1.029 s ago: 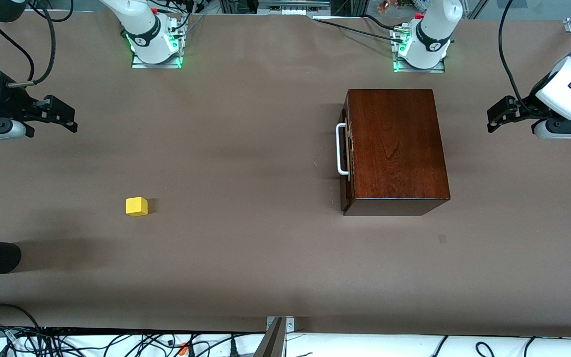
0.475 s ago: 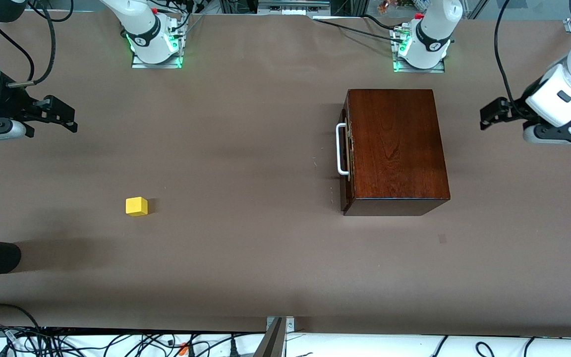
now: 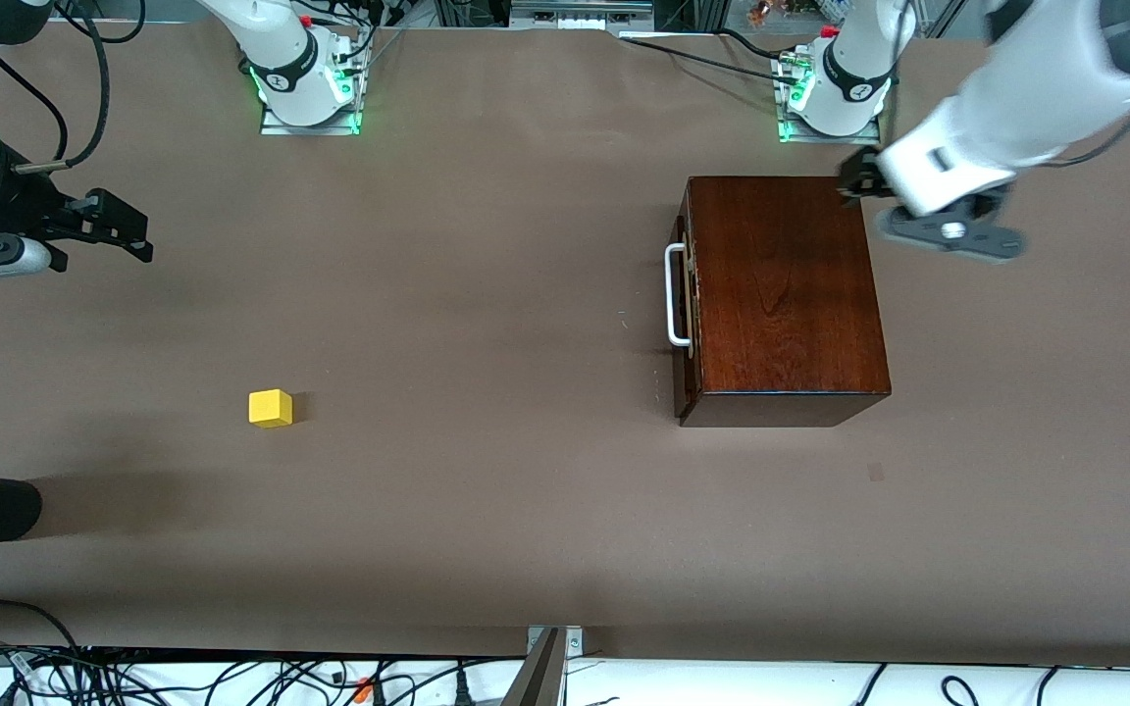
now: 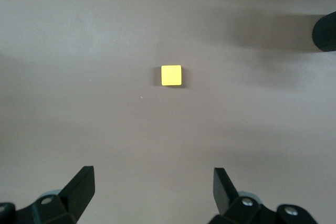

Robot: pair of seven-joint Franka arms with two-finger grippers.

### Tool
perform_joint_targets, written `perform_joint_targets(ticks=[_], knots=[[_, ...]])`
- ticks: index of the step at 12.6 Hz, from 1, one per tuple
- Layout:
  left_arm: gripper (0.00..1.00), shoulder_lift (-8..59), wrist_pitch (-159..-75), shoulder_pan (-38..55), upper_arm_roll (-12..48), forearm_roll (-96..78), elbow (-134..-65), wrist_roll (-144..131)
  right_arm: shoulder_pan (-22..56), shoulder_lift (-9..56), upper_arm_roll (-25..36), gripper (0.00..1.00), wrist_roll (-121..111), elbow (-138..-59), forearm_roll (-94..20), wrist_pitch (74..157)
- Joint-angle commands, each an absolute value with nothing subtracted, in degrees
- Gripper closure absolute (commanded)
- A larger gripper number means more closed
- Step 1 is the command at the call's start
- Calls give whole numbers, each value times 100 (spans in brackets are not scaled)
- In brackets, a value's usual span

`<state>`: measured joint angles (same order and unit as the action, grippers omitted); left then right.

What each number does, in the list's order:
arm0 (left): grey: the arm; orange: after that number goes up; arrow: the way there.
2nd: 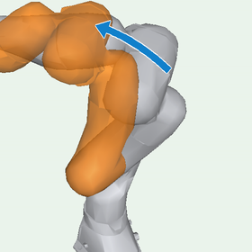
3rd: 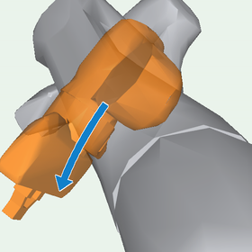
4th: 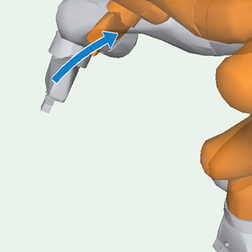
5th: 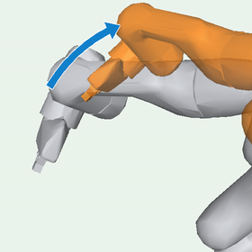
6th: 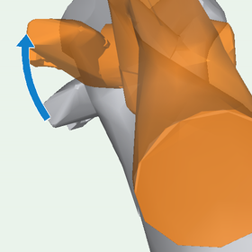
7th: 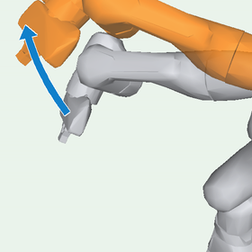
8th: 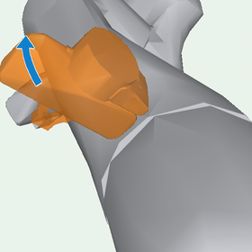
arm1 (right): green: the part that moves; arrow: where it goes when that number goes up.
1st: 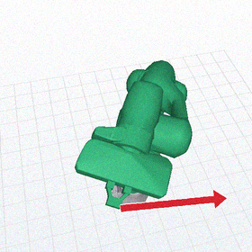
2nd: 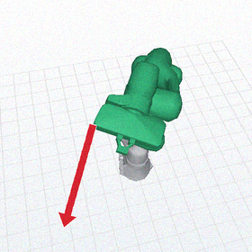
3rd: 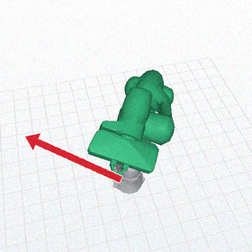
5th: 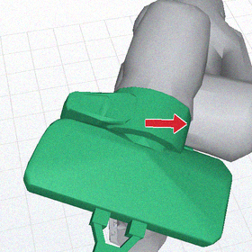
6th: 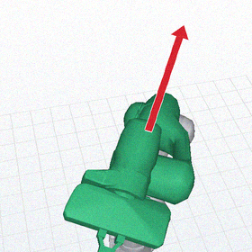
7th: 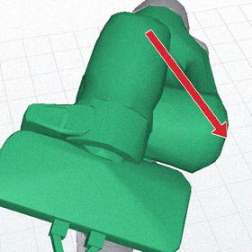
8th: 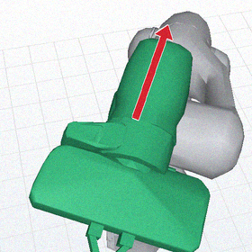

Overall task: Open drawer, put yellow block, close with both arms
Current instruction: 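Reach the left gripper to the white drawer handle of the box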

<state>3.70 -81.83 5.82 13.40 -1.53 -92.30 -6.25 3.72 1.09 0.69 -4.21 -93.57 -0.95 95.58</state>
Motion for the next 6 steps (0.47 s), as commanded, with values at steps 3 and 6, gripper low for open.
perform_joint_targets(ticks=[3,6], knots=[[0,1211,-8954,598,2424,-106,-9062,-2168,334,158,53,0,-343,-9229,-185,9510],[0,1721,-9490,1446,2558,962,-9053,-2731,325,158,44,0,-343,-9229,-184,9510]])
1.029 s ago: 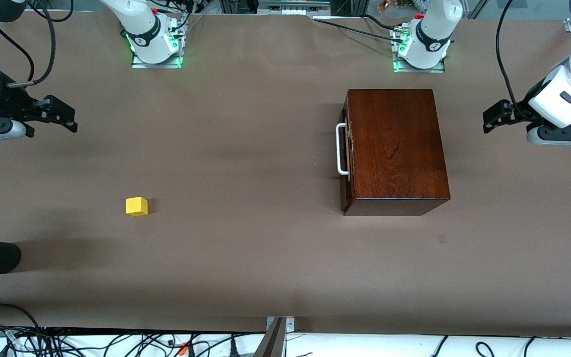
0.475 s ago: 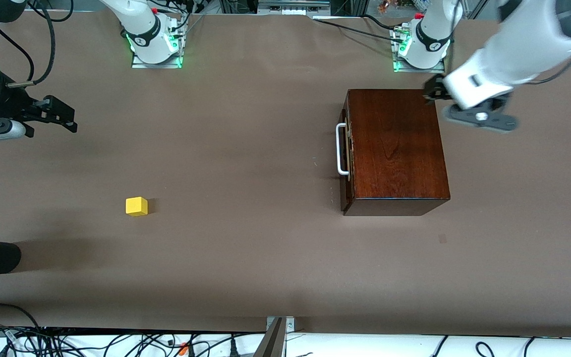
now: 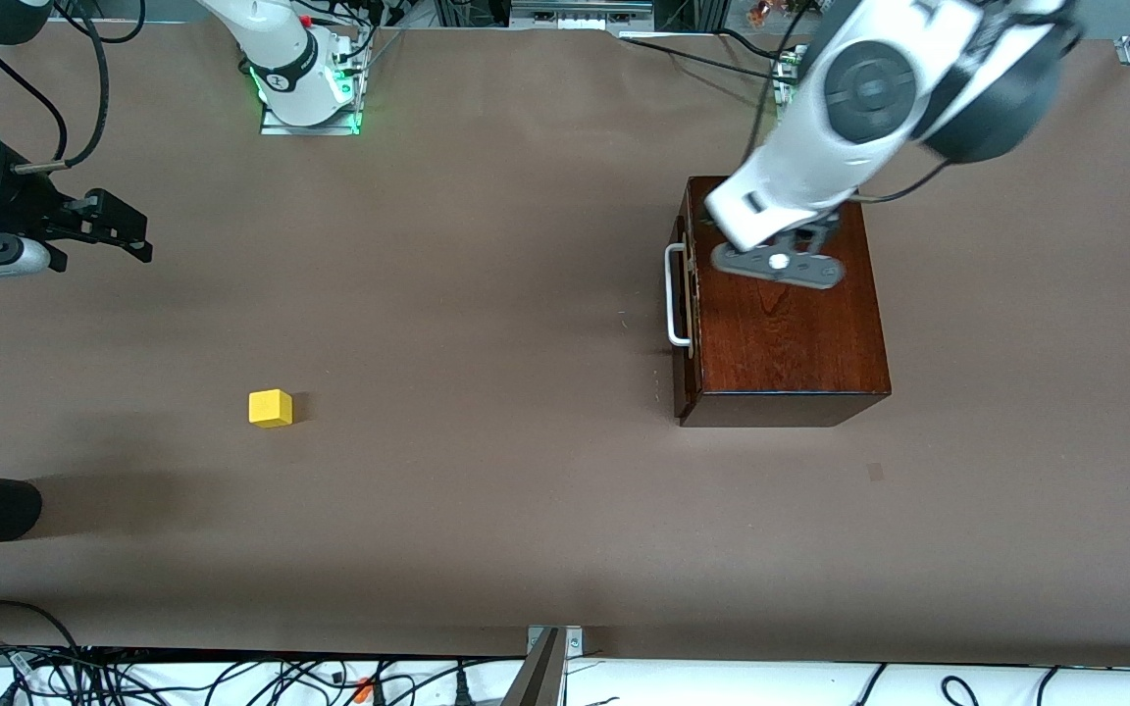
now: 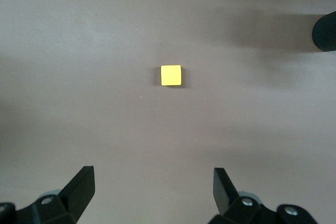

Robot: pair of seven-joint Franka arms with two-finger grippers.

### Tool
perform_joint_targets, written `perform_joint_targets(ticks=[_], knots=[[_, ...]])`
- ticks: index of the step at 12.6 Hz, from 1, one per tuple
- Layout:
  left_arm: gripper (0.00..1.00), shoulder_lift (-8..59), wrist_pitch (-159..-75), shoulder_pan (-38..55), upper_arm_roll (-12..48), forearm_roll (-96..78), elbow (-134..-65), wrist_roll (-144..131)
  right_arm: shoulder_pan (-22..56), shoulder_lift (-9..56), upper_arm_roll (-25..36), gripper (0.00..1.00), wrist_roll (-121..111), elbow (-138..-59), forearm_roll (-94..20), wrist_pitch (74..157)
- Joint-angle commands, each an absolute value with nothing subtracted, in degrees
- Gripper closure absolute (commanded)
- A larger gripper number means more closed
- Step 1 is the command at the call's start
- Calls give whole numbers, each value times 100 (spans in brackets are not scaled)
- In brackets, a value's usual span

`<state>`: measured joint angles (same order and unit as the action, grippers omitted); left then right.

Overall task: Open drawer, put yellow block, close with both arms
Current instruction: 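Reach the left gripper to the white drawer handle of the box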

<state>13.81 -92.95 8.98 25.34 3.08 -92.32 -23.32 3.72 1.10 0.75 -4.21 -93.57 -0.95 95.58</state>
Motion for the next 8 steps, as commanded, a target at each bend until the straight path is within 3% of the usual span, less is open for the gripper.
perform_joint_targets(ticks=[1,8], knots=[[0,1931,-9536,1781,2558,1245,-9009,-3116,325,167,53,0,-343,-9229,-185,9510],[0,2750,-10300,2425,2549,1564,-9097,-4823,325,167,62,0,-343,-9229,-185,9492]])
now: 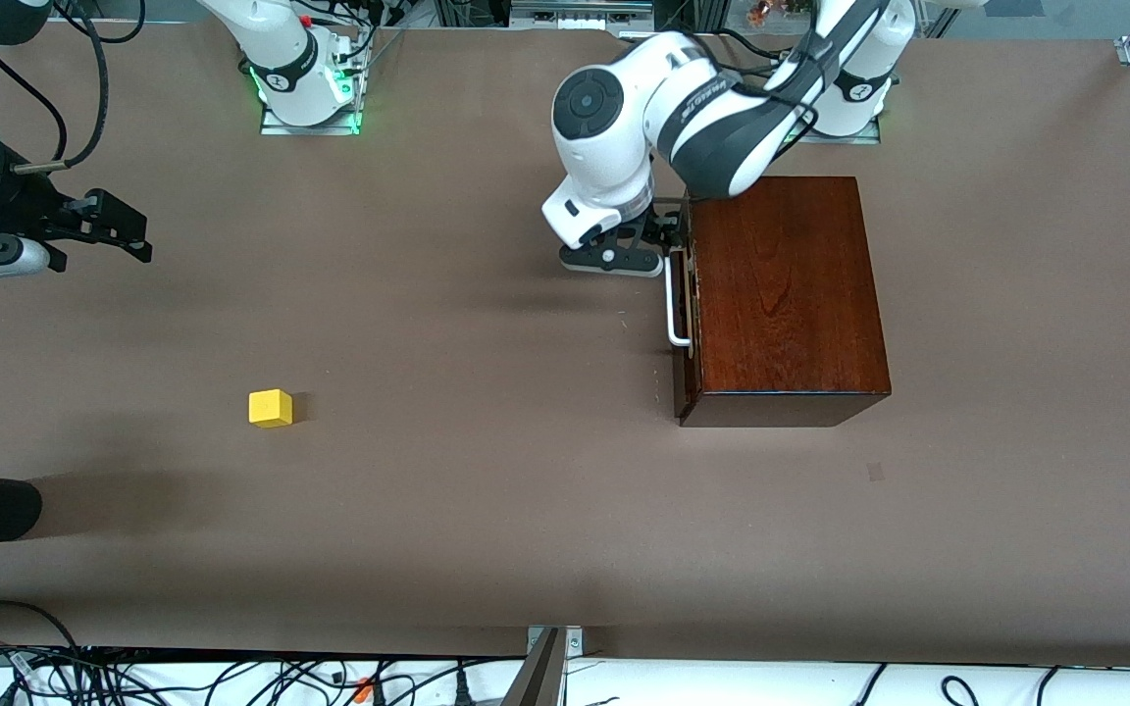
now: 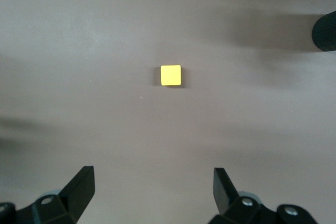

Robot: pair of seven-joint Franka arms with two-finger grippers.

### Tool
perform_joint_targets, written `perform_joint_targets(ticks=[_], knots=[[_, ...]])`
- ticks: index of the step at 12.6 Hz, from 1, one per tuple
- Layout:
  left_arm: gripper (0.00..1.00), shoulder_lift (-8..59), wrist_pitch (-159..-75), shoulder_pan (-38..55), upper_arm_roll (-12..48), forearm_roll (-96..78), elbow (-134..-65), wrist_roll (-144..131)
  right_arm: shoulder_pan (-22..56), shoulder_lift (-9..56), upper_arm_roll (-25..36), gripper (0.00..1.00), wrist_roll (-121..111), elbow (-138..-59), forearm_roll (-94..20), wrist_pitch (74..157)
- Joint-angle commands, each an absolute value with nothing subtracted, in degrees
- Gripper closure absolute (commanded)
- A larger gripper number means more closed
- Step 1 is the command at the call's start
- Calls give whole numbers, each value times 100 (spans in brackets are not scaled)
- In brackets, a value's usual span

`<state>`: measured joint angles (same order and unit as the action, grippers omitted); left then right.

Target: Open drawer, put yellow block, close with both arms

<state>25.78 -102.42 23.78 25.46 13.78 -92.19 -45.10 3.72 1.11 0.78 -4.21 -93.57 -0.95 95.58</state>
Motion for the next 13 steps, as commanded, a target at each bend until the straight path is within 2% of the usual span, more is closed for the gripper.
perform_joint_targets(ticks=[1,11,13], knots=[[0,2838,-10301,2443,2540,1695,-9166,-4956,325,167,62,0,-343,-9229,-185,9483],[0,3111,-10468,2382,2496,2390,-9545,-5334,334,202,202,0,-360,-9220,-167,9518],[0,3234,-10634,2382,2487,2583,-9545,-5484,360,429,193,0,-387,-9220,-123,9798]])
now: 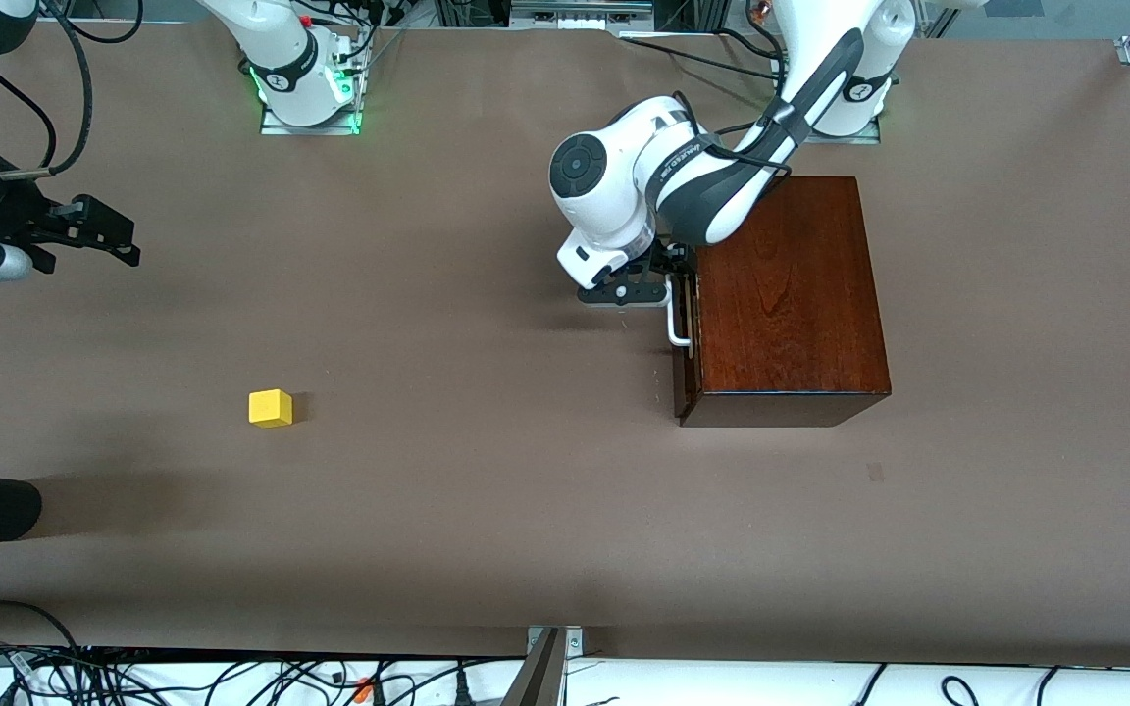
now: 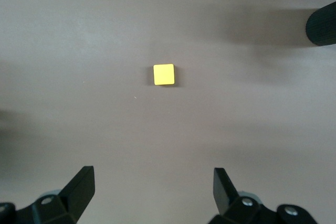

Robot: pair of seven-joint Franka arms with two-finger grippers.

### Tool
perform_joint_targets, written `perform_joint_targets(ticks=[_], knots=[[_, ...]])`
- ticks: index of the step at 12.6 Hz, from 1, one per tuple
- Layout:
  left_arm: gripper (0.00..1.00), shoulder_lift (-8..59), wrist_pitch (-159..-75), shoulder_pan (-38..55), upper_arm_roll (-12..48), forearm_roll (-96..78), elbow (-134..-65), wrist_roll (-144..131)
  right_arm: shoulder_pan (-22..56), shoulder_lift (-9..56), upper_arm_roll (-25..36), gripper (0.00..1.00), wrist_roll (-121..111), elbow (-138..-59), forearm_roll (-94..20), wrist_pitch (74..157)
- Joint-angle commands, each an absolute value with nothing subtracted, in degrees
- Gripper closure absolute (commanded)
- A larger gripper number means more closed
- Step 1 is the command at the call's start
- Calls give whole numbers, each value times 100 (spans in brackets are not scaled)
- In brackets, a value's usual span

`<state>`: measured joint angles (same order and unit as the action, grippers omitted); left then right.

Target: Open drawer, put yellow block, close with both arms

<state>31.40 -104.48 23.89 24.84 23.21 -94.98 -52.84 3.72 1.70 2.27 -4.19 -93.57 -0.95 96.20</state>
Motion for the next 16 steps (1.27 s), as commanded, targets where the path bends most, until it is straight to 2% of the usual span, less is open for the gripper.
perform_joint_targets(ticks=[1,4,6,10,13,16], knots=[[0,3260,-10635,2382,2487,2627,-9545,-5519,369,483,193,0,-395,-9228,-123,9869],[0,3278,-10652,2399,2487,2654,-9536,-5642,351,851,193,0,-448,-9220,-106,10063],[0,3410,-10809,2426,2487,2663,-9536,-5844,334,1403,202,0,-448,-9237,-26,10370],[0,3419,-10854,2391,2505,2654,-9484,-5862,369,1933,202,0,-431,-9421,-70,11011],[0,3401,-10985,2426,2522,2558,-9378,-6011,343,2407,193,0,-413,-10025,-123,12072],[0,3506,-11380,2513,2531,2540,-9360,-6283,352,2487,167,0,-343,-10844,-229,13382]])
